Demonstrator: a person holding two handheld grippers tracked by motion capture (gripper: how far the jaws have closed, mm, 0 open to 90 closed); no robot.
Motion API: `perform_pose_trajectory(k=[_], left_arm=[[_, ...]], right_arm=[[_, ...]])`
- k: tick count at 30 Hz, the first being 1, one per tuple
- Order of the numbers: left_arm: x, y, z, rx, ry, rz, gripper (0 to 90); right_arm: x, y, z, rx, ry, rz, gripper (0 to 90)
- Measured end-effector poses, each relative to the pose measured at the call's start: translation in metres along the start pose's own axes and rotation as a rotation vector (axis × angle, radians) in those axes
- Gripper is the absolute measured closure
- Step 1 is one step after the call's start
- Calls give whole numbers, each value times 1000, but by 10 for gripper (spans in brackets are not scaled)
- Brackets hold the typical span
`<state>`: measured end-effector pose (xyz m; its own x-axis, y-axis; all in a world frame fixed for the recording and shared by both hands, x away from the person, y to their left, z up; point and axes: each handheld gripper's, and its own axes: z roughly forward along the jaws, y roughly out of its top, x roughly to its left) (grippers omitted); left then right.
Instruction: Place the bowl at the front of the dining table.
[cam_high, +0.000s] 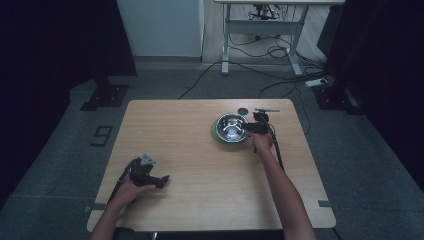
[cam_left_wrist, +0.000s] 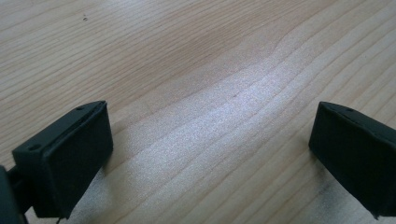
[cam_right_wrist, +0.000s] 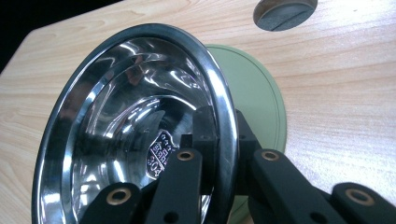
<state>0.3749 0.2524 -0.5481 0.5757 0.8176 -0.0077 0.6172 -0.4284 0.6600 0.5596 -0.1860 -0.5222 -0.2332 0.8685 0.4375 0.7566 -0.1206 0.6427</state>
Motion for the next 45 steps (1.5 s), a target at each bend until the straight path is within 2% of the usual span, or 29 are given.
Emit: perform_pose_trajectory(k=[9, 18, 21, 30, 36, 41, 45], left_arm=[[0, 0, 0, 0, -1, 0, 0], [0, 0, 0, 0, -1, 1, 0], [0, 0, 0, 0, -1, 1, 0], [0, 0, 0, 0, -2, 2, 0], [0, 0, 0, 0, -3, 2, 0], [0, 0, 0, 0, -3, 2, 0], [0, 0, 0, 0, -3, 3, 0]], right_arm=[[5, 5, 7, -11, 12, -1, 853], [-3, 6, 13, -28, -3, 34, 853], [-4, 7, 15, -14, -7, 36, 853], [3, 12, 20, -17, -1, 24, 853], [-2, 9, 25, -10, -10, 45, 853], [-1, 9, 25, -11, -15, 42, 852], [-2, 8, 25, -8, -16, 33, 804]])
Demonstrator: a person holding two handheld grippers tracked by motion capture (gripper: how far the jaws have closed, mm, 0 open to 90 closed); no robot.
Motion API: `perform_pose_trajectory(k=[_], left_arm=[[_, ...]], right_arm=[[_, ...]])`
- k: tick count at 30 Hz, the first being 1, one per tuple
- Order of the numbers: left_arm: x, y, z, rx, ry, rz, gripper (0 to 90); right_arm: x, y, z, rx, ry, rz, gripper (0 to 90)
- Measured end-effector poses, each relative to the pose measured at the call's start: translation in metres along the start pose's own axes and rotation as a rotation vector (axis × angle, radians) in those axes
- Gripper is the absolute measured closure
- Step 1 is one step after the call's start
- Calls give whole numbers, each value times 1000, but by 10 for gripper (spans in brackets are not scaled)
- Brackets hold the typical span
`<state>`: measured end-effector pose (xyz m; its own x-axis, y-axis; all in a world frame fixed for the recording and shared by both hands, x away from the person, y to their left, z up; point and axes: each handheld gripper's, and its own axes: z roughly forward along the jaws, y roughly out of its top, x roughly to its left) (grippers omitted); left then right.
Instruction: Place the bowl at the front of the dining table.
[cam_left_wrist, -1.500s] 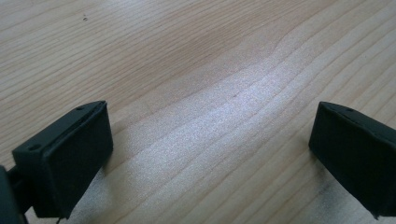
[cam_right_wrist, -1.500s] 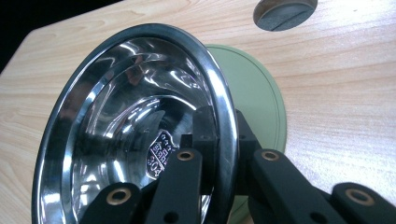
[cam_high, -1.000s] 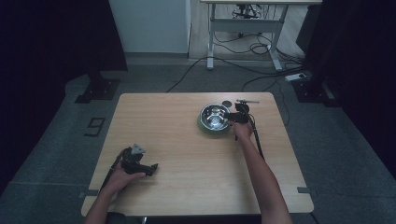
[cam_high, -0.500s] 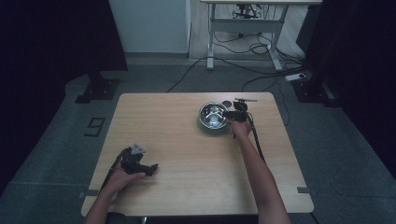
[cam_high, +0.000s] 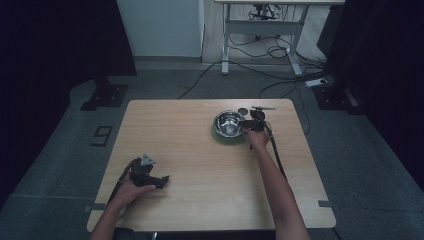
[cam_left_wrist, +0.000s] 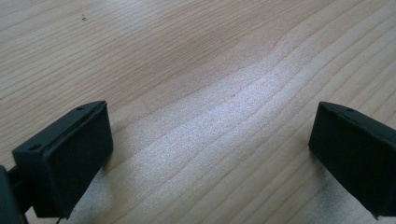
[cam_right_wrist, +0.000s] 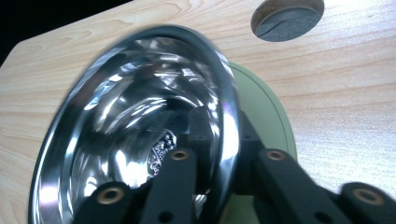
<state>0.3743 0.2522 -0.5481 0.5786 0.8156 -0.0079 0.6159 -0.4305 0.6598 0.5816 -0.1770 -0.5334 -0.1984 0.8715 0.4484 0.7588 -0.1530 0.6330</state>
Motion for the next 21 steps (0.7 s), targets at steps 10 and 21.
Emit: perform_pose_trajectory(k=[10, 21], left_arm=[[0, 0, 0, 0, 0, 0, 0], [0, 0, 0, 0, 0, 0, 0]], right_arm=[[0, 0, -2, 2, -5, -47, 686], [4, -1, -17, -76, -25, -91, 546]])
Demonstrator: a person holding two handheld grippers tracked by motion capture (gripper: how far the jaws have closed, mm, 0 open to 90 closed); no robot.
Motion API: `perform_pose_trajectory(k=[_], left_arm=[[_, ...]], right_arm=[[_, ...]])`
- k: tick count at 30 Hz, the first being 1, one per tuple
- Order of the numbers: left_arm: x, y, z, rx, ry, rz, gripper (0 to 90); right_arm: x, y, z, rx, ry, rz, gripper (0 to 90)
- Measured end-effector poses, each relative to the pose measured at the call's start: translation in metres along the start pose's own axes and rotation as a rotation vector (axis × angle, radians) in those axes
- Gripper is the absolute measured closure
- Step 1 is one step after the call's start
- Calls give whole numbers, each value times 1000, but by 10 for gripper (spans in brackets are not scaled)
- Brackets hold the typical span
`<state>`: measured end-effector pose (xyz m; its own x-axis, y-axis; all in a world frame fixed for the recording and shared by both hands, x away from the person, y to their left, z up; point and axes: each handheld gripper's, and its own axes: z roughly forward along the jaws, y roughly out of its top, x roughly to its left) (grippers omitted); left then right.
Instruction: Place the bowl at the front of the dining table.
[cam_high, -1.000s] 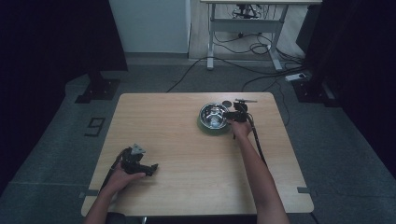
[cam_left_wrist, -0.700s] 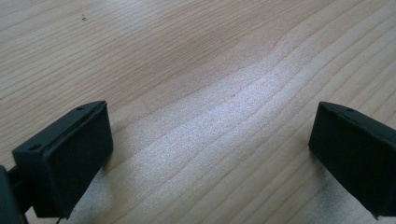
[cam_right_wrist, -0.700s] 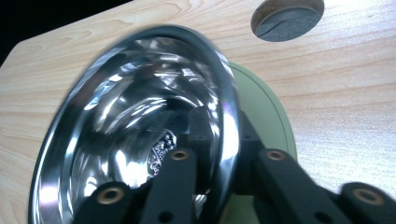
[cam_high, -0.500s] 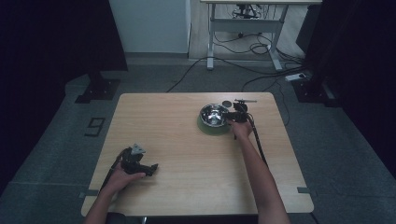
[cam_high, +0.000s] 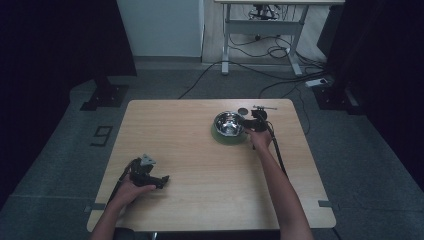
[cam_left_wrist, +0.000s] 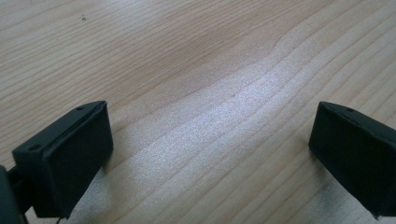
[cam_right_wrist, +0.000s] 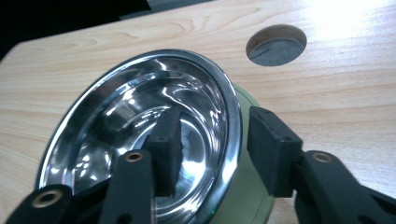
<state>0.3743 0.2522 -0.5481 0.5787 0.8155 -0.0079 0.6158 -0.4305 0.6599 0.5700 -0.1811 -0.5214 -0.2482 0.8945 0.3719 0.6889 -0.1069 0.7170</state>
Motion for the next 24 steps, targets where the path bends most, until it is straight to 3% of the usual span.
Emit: perform_pose_trajectory(k=[5, 14, 24], left_arm=[[0, 0, 0, 0, 0, 0, 0], [0, 0, 0, 0, 2, -2, 0], [-1, 0, 0, 1, 2, -3, 0]], right_arm=[[-1, -2, -11, -4, 0, -48, 504], [-2, -6, -38, -29, 33, -73, 491], [0, -22, -64, -10, 74, -119, 489]])
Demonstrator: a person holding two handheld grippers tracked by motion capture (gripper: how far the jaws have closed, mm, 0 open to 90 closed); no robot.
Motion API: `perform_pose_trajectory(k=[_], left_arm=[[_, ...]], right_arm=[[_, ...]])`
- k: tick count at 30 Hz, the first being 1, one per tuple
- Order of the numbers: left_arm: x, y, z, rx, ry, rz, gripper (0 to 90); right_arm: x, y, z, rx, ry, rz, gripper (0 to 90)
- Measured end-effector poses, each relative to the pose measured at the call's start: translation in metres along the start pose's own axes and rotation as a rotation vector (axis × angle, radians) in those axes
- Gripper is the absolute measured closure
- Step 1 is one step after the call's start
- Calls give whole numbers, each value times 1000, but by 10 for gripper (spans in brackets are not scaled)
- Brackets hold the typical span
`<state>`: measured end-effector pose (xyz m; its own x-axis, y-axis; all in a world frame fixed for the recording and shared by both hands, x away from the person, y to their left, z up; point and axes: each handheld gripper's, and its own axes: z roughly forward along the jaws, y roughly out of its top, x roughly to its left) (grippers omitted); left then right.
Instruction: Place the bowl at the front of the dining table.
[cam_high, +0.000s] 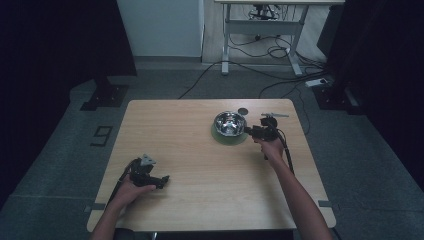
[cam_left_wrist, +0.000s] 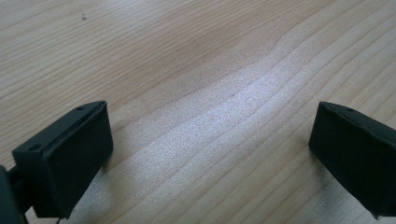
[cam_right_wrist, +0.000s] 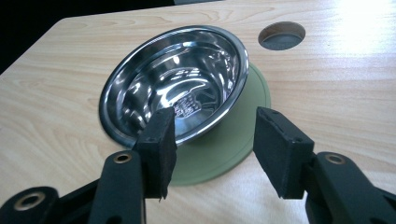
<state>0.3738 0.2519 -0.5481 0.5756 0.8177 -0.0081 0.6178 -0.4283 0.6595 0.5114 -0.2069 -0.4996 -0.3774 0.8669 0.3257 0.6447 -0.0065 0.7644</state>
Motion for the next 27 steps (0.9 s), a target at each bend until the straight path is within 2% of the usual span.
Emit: perform_pose_trajectory(k=[3, 6, 11, 14, 16, 19, 27], left_arm=[[0, 0, 0, 0, 0, 0, 0], [0, 0, 0, 0, 0, 0, 0], [0, 0, 0, 0, 0, 0, 0], [0, 0, 0, 0, 0, 0, 0], [0, 0, 0, 0, 0, 1, 0], [0, 0, 0, 1, 0, 1, 0], [0, 0, 0, 1, 1, 0, 0]], right_arm=[[2, -3, -7, 3, -1, -23, 488], [4, -4, -16, 12, 10, -18, 486], [8, -6, -32, -11, 19, -34, 490], [10, -11, -38, 8, 21, -35, 485], [11, -16, -43, -5, 23, -35, 491], [12, -21, -49, 11, 23, -45, 487], [15, -36, -62, 2, 27, -62, 494]])
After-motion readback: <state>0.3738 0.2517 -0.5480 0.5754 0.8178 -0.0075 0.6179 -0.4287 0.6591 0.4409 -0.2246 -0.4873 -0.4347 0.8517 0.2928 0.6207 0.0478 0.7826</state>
